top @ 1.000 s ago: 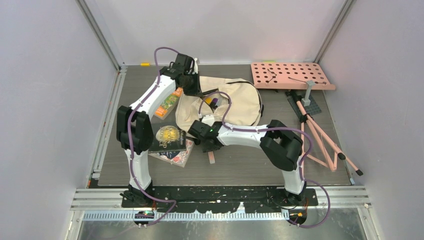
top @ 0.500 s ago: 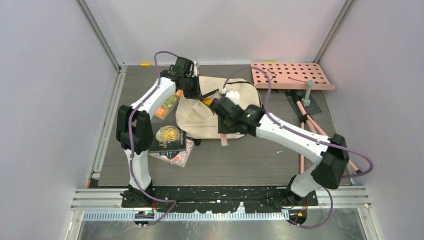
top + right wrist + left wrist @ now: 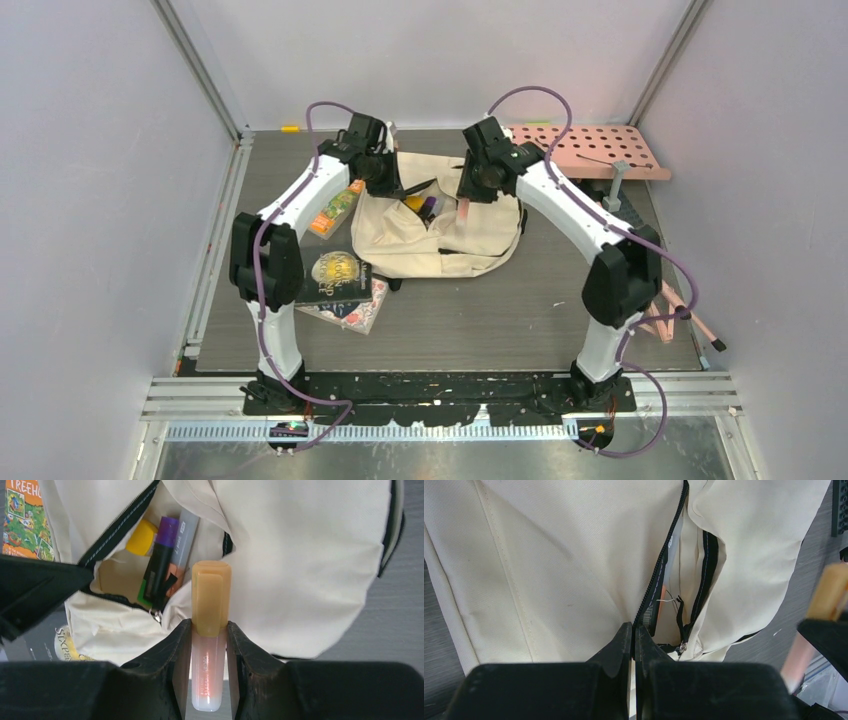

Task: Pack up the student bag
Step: Place the stationery in the student bag.

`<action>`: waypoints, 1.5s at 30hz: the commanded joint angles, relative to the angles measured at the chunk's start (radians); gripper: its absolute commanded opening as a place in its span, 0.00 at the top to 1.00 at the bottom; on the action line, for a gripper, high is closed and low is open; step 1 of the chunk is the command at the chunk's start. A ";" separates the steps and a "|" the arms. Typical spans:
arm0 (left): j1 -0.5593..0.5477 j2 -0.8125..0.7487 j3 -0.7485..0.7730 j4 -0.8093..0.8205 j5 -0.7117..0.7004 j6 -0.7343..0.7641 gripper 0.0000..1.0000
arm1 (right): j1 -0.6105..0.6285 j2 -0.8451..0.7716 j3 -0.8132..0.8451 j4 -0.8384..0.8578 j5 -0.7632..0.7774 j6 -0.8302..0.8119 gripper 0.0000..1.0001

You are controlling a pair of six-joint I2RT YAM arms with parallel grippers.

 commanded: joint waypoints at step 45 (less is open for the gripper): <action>-0.009 -0.030 0.028 -0.014 0.077 0.033 1.00 | -0.011 0.613 0.642 -0.013 -0.242 0.042 1.00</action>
